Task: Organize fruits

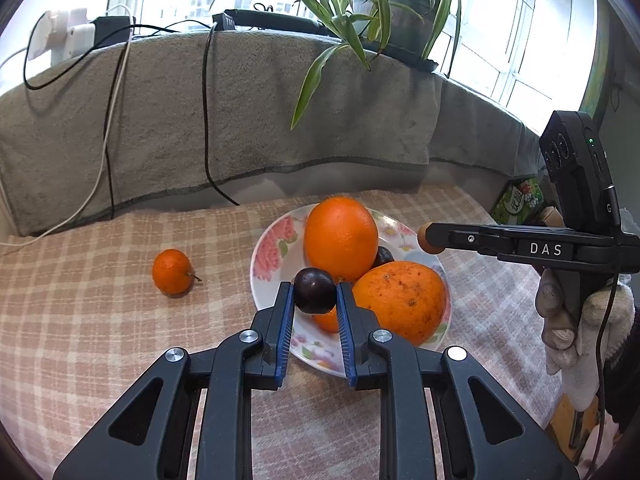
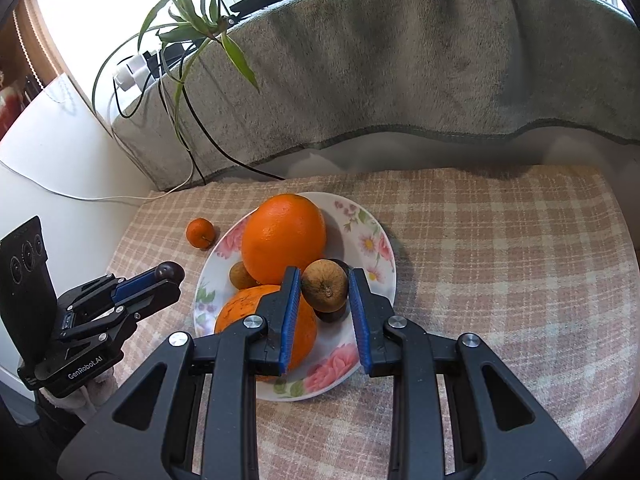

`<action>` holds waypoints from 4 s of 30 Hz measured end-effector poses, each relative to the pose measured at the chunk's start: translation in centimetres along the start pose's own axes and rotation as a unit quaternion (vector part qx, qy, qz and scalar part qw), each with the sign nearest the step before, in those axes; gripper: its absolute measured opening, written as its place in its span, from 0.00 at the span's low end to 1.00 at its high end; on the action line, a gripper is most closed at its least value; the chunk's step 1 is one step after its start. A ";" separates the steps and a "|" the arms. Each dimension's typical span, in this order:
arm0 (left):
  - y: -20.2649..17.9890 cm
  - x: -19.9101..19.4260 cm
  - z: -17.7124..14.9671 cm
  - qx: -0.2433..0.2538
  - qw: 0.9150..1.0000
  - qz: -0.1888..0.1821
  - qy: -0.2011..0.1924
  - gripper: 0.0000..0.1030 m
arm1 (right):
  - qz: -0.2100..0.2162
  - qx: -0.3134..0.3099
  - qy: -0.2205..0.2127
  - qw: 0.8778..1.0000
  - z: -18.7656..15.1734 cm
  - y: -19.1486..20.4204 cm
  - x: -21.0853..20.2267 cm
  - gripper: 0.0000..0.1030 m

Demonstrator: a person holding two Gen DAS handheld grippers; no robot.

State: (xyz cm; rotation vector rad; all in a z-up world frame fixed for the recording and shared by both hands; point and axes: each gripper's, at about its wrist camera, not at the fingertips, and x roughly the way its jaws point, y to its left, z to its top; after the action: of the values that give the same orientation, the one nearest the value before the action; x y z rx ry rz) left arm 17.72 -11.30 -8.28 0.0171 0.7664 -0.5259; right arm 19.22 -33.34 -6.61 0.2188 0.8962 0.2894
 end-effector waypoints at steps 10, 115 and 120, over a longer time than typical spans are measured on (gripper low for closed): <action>0.0 0.4 0.2 0.000 1.000 -0.004 0.001 0.20 | 0.003 -0.005 0.001 1.000 0.3 0.1 0.4 0.26; 8.3 -6.3 -3.2 -0.044 0.996 0.068 -0.033 0.70 | 0.012 -0.140 -0.073 0.987 -12.1 14.2 -6.3 0.89; 9.1 -5.1 -2.4 -0.054 0.997 0.056 -0.026 0.64 | 0.022 -0.148 -0.054 0.987 -12.9 14.8 -5.3 0.85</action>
State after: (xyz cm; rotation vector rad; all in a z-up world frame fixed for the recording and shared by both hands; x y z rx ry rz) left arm 17.29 -0.59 -8.26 -0.0535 0.7370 -0.3757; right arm 3.54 -20.32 -6.05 -0.0205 0.7323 0.4425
